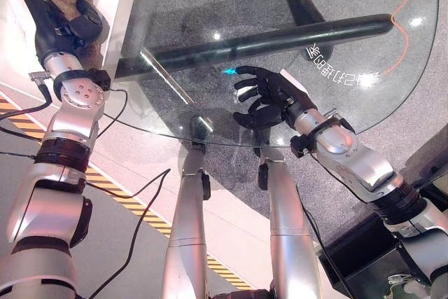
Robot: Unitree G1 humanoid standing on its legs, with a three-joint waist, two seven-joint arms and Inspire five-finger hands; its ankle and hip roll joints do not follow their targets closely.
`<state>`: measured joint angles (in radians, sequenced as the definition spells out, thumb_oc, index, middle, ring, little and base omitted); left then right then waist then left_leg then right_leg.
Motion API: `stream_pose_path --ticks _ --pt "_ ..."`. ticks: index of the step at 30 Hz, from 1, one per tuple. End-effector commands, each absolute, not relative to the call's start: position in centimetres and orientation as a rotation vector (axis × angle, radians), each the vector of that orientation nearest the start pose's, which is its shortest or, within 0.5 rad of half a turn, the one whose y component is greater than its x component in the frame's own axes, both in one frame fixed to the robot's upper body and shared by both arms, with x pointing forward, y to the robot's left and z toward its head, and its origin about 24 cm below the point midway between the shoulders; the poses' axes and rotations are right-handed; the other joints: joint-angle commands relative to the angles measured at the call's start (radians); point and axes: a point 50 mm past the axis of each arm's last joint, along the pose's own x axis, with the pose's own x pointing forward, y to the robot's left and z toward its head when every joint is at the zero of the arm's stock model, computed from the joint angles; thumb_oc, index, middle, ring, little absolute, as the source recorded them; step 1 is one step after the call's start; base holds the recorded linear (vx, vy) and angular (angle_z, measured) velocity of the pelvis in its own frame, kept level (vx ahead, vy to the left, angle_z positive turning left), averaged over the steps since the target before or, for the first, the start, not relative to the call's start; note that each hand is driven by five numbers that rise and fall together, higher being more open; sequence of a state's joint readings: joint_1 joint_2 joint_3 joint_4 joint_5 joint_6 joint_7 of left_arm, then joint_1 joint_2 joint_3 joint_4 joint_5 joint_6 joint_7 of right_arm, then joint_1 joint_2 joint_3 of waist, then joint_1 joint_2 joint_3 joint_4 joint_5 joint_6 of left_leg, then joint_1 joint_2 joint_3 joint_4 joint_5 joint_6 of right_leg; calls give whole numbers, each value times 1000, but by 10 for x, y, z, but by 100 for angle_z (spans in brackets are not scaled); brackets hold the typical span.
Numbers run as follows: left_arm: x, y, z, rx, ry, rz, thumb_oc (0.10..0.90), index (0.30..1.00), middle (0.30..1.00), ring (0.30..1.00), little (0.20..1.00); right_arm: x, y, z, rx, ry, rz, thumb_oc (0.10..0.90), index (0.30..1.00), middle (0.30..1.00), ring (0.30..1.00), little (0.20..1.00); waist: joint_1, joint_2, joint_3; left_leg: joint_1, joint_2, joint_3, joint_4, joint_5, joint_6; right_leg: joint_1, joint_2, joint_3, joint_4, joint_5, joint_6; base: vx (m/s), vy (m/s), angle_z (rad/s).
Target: Wipe the table with a cloth and put it in the basket.
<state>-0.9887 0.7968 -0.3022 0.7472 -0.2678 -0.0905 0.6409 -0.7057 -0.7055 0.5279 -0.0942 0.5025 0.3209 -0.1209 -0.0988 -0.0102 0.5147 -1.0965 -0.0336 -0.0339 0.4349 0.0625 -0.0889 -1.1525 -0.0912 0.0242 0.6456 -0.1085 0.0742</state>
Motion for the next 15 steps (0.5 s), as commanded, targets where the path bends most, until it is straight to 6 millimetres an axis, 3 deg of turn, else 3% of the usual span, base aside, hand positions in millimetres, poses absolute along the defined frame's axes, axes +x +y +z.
stream_pose_path --ticks 1,2,15 --pt "361 318 240 434 -366 817 800 900 900 900 900 315 -133 161 -436 -97 382 800 900 900 900 900 20 29 5 30 -41 130 77 -113 49 43 30 -68 -177 114 22 -31 -54 0" --pt "360 319 244 426 -376 824 800 900 900 900 900 316 -132 165 -438 -116 379 800 900 900 900 900 19 31 5 11 -43 140 63 -82 55 25 25 -74 -190 141 16 -35 -68 3" --pt "338 348 245 365 -412 872 800 900 900 900 900 302 -133 155 -405 -117 382 800 900 900 900 900 40 40 5 194 -37 123 8 -88 59 198 28 -110 -196 95 11 -58 -100 3"
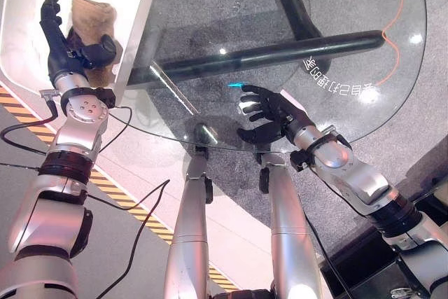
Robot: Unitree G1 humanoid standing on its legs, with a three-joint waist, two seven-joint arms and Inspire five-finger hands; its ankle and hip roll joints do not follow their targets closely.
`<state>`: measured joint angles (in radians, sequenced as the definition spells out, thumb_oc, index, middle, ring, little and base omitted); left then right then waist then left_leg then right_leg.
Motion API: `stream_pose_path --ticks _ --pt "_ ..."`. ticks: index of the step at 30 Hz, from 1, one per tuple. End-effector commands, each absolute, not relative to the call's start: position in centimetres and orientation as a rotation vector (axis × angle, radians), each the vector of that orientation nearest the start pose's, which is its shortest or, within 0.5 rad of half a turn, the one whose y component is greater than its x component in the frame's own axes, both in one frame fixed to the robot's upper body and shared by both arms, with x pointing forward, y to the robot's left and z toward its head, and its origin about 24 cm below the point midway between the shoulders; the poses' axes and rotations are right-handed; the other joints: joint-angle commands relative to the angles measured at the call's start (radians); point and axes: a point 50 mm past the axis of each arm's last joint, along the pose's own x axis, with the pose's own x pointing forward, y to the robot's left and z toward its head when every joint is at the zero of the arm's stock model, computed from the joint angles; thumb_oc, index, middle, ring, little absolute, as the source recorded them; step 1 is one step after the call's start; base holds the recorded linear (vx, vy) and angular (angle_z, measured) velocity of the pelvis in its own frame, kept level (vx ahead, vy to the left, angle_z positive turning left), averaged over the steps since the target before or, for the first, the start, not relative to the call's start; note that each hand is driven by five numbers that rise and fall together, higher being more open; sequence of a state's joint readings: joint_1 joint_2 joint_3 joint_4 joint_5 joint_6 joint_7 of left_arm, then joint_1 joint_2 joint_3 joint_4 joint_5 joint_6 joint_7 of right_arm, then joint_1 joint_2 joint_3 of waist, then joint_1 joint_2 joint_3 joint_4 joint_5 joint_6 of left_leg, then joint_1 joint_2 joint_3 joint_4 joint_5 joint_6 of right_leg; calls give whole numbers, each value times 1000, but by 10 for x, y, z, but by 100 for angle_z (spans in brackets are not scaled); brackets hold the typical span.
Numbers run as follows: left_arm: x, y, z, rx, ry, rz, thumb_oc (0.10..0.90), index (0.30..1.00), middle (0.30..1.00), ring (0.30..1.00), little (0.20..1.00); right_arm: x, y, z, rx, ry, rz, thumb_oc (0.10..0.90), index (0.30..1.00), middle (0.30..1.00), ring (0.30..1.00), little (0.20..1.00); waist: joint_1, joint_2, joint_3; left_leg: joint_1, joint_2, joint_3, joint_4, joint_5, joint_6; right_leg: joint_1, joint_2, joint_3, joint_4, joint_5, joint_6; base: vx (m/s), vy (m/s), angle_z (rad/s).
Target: Wipe the table with a cloth and put it in the basket.
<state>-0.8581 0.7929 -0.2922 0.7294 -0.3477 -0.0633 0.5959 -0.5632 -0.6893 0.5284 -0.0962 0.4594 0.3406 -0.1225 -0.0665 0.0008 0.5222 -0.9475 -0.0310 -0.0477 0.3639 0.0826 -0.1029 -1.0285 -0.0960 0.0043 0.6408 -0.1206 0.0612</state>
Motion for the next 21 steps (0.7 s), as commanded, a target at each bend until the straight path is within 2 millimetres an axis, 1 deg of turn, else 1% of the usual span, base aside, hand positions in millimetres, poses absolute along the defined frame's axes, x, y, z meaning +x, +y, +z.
stream_pose_path --ticks 1,3,5,7,12,14,16,17,18,19,20,21 --pt "338 349 245 360 -416 870 800 900 900 900 900 301 -133 154 -404 -117 381 800 900 900 900 900 8 29 -2 49 -40 137 78 -108 73 79 33 -91 -193 106 24 -57 -116 1" --pt "333 350 252 304 -480 862 800 900 900 900 900 300 -134 151 -400 -107 374 800 900 900 900 900 11 28 -2 82 -39 133 70 -111 73 114 37 -99 -192 94 19 -50 -104 5" --pt "332 350 255 287 -501 851 800 900 900 900 900 299 -133 150 -397 -104 375 800 900 900 900 900 12 28 -2 93 -38 131 67 -112 73 126 38 -101 -191 89 17 -36 -77 10" --pt "329 346 259 275 -555 816 800 900 900 900 900 296 -135 143 -386 -93 368 800 900 900 900 900 16 24 -2 127 -41 124 62 -115 71 168 42 -105 -193 80 13 -54 -138 13" --pt "324 342 255 300 -593 797 800 900 900 900 900 292 -137 136 -385 -71 358 800 900 900 900 900 20 18 -2 194 -42 115 37 -112 70 239 47 -112 -206 68 6 -46 -97 2" --pt "320 341 256 250 -634 777 800 900 900 900 900 290 -141 130 -366 -55 351 800 900 900 900 900 18 14 -2 234 -39 112 23 -113 68 281 52 -112 -215 58 2 -48 -103 -2" --pt "318 340 256 229 -646 754 800 900 900 900 900 289 -143 125 -353 -40 344 800 900 900 900 900 19 13 -2 252 -38 111 18 -113 65 301 52 -112 -221 55 1 -34 -73 -3" --pt "317 339 255 208 -655 734 800 900 900 900 900 288 -145 121 -347 -34 339 800 900 900 900 900 20 12 -2 259 -37 108 10 -106 64 309 53 -113 -227 59 -1 -53 -125 -2" --pt "315 335 243 179 -646 687 800 900 900 900 900 283 -147 112 -305 -1 344 800 900 900 900 900 24 10 -2 294 -38 102 4 -111 64 346 56 -116 -227 45 -3 -64 -116 -1" --pt "315 334 243 179 -648 686 800 900 900 900 900 283 -147 112 -301 -3 345 800 900 900 900 900 24 10 -2 291 -38 101 0 -104 64 344 56 -116 -232 52 -4 -50 -118 2" --pt "314 332 236 174 -626 664 800 900 900 900 900 280 -148 109 -279 1 352 800 900 900 900 900 25 9 -2 306 -38 98 -6 -103 63 360 58 -117 -235 49 -6 -51 -107 3" --pt "311 327 221 162 -591 625 800 900 900 900 900 276 -148 104 -250 5 364 800 900 900 900 900 28 5 -2 333 -42 91 -13 -102 62 389 61 -118 -241 44 -8 -47 -133 4"
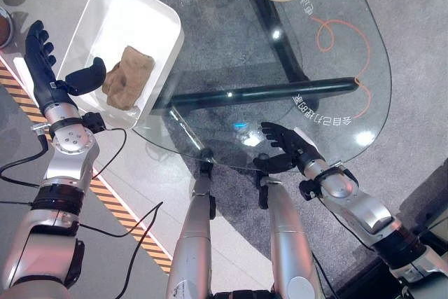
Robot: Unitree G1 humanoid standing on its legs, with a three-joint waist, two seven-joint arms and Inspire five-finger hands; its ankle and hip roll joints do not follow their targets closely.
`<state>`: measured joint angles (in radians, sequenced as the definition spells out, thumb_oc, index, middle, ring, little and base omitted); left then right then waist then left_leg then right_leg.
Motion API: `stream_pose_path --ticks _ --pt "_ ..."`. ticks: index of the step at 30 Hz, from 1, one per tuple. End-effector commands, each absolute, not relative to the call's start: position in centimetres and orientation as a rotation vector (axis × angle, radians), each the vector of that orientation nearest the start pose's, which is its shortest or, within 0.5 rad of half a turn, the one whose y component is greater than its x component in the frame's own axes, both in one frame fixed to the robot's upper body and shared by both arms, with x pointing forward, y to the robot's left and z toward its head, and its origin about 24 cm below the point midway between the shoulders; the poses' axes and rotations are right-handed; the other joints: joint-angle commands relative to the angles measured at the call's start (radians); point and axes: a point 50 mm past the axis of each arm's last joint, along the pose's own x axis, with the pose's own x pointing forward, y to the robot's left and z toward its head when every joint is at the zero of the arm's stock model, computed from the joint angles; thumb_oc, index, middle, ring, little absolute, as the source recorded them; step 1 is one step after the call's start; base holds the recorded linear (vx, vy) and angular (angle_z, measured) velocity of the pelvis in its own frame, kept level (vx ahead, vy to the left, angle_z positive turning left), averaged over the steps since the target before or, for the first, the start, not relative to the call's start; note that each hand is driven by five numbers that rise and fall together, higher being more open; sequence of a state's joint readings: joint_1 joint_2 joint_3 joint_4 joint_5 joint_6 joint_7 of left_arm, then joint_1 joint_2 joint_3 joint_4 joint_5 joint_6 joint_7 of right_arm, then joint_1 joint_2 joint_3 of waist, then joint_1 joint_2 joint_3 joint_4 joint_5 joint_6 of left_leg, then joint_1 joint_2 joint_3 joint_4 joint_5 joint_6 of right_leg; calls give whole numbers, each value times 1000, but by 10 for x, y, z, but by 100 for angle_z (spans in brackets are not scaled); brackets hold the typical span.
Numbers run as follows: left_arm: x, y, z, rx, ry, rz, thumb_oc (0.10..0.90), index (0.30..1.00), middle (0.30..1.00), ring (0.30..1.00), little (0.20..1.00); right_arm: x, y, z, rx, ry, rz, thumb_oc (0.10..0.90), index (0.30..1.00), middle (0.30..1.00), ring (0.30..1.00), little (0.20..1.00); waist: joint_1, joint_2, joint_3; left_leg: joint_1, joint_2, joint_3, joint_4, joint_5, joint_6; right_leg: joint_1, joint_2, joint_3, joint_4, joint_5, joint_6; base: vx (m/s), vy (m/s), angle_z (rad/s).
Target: Wipe the table with a cloth and put it in the basket.
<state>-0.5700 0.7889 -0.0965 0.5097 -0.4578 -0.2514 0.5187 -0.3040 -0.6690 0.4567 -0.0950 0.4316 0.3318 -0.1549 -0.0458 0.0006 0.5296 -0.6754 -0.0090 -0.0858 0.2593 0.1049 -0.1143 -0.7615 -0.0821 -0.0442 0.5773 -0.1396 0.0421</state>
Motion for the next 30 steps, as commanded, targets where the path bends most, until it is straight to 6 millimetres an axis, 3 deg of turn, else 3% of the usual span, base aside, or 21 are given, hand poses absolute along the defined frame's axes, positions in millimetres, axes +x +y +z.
stream_pose_path --ticks 1,6,7,10,12,13,15,17,18,19,26,30 --pt "310 324 215 146 -577 608 800 900 900 900 900 274 -149 102 -239 3 367 800 900 900 900 900 9 4 -10 70 -65 125 88 -124 73 133 49 -69 -180 61 11 -27 -118 2" --pt "302 299 161 71 -430 454 800 900 900 900 900 265 -155 81 -179 34 323 800 900 900 900 900 21 -6 -10 145 -66 106 68 -124 70 215 57 -69 -193 42 6 -50 -113 -1" --pt "301 299 160 71 -429 454 800 900 900 900 900 265 -156 81 -179 35 323 800 900 900 900 900 21 -6 -10 147 -66 106 67 -124 70 217 57 -69 -194 43 5 -43 -123 -1" --pt "288 279 114 14 -265 378 800 900 900 900 900 254 -175 48 -146 123 200 800 900 900 900 900 28 -9 -10 234 -68 88 47 -124 68 310 64 -67 -207 29 2 -43 -111 -4" --pt "282 275 96 -57 -198 368 800 900 900 900 900 250 -180 37 -131 161 157 800 900 900 900 900 27 -9 -10 270 -67 86 36 -123 66 346 64 -66 -216 28 2 -19 -53 -6" --pt "275 273 74 -78 -106 360 800 900 900 900 900 244 -190 22 -121 206 113 800 900 900 900 900 24 -9 -10 317 -65 84 23 -124 63 395 61 -67 -230 26 3 1 -46 -5" --pt "269 271 53 -109 -9 353 800 900 900 900 900 239 -196 10 -121 246 70 800 900 900 900 900 20 -8 -30 347 -64 81 3 -119 61 431 57 -69 -256 31 2 21 -42 -5" --pt "259 267 29 -135 92 326 800 900 900 900 900 231 -202 -3 -116 296 30 800 900 900 900 900 18 -7 -57 379 -60 79 -21 -115 59 468 52 -70 -284 36 2 58 -40 -3" --pt "244 257 -2 -179 227 286 800 900 900 900 900 220 -211 -21 -111 358 -26 800 900 900 900 900 15 -3 -97 429 -52 77 -62 -110 56 525 46 -75 -330 45 4 101 -45 -3" --pt "235 253 -16 -192 295 264 800 900 900 900 900 214 -215 -28 -104 389 -56 800 900 900 900 900 15 -3 -119 454 -48 76 -84 -107 56 554 44 -75 -355 51 5 107 -48 -3" --pt "178 239 -89 -228 663 261 800 900 900 900 900 177 -232 -80 -77 642 -220 800 900 900 900 900 23 -10 -248 594 -26 72 -197 -98 54 709 39 -81 -480 83 17 60 -55 -2" --pt "152 230 -120 -242 832 277 800 900 900 900 900 158 -233 -109 -21 793 -286 800 900 900 900 900 26 -12 -311 644 -11 73 -232 -98 54 758 42 -78 -517 95 21 87 -37 4"
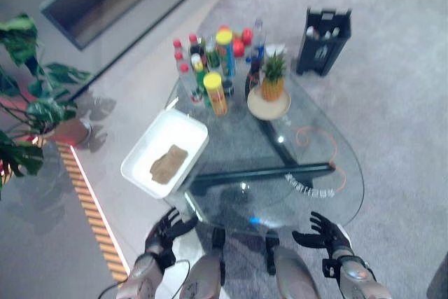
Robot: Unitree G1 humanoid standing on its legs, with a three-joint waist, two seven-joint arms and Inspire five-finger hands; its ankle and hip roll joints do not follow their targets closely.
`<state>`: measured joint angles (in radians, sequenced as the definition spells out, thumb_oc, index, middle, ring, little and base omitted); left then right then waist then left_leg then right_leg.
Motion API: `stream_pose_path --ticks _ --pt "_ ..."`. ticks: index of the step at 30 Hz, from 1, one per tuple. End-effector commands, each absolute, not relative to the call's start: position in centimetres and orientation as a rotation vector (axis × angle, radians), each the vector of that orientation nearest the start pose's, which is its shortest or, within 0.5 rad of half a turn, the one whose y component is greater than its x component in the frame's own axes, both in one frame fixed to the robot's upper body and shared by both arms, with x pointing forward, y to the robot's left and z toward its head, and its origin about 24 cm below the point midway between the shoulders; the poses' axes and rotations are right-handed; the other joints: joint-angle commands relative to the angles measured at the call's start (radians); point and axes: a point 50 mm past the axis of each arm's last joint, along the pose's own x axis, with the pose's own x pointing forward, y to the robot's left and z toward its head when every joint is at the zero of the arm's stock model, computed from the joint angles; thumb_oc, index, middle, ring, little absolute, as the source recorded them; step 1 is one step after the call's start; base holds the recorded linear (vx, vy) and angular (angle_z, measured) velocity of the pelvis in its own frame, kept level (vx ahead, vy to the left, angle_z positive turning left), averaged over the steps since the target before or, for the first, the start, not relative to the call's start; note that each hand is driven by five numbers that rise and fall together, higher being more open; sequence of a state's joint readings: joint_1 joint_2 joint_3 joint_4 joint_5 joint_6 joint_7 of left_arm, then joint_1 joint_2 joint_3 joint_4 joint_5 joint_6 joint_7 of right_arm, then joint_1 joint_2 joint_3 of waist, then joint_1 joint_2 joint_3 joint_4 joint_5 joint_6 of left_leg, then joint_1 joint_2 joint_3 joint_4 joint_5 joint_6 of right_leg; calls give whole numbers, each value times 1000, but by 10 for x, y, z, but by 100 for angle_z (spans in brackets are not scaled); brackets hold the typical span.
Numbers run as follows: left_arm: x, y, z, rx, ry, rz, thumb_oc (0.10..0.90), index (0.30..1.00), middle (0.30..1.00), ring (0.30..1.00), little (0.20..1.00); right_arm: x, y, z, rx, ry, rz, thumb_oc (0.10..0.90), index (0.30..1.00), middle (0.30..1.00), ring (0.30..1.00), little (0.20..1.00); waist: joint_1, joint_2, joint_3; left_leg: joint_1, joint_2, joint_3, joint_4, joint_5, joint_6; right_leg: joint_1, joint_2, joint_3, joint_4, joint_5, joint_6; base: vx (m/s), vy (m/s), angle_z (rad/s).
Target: Wipe the table with a cloth and put it in the basket.
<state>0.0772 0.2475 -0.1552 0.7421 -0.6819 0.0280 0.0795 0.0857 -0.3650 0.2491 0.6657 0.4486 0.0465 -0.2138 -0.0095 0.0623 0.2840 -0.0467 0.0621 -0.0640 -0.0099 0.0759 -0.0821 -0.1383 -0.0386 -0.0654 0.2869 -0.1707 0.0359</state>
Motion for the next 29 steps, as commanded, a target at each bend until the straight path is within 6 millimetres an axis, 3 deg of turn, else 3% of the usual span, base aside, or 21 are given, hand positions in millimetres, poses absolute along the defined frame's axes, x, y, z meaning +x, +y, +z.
stream_pose_path --ticks 1,6,9,14,19,29 --pt "142 228 -130 -243 888 285 800 900 900 900 900 150 -235 -119 -29 847 -304 800 900 900 900 900 -10 -74 -84 32 -76 55 25 -69 22 150 0 -52 -241 130 29 67 -29 3" --pt "99 225 -158 -249 1116 377 800 900 900 900 900 110 -238 -149 -49 1068 -363 800 900 900 900 900 -10 -76 -136 80 -59 71 0 -78 22 194 1 -40 -283 142 38 32 -8 -3" --pt "84 226 -163 -226 1184 403 800 900 900 900 900 95 -238 -156 -68 1157 -366 800 900 900 900 900 -11 -79 -151 92 -54 81 -3 -84 21 206 -1 -36 -294 144 40 28 4 -14" --pt "49 228 -172 -293 1346 531 800 900 900 900 900 48 -238 -169 -134 1407 -369 800 900 900 900 900 -11 -79 -183 130 -40 97 -39 -91 20 233 -10 -30 -327 155 49 32 2 -11" --pt "45 226 -173 -326 1372 561 800 900 900 900 900 39 -237 -171 -163 1453 -354 800 900 900 900 900 -10 -78 -194 139 -37 103 -50 -95 19 237 -13 -33 -335 157 52 3 -12 -3" --pt "45 220 -174 -354 1380 532 800 900 900 900 900 48 -233 -170 -145 1423 -346 800 900 900 900 900 -7 -80 -212 155 -35 108 -58 -103 24 251 -12 -38 -343 155 46 -4 -10 -2"
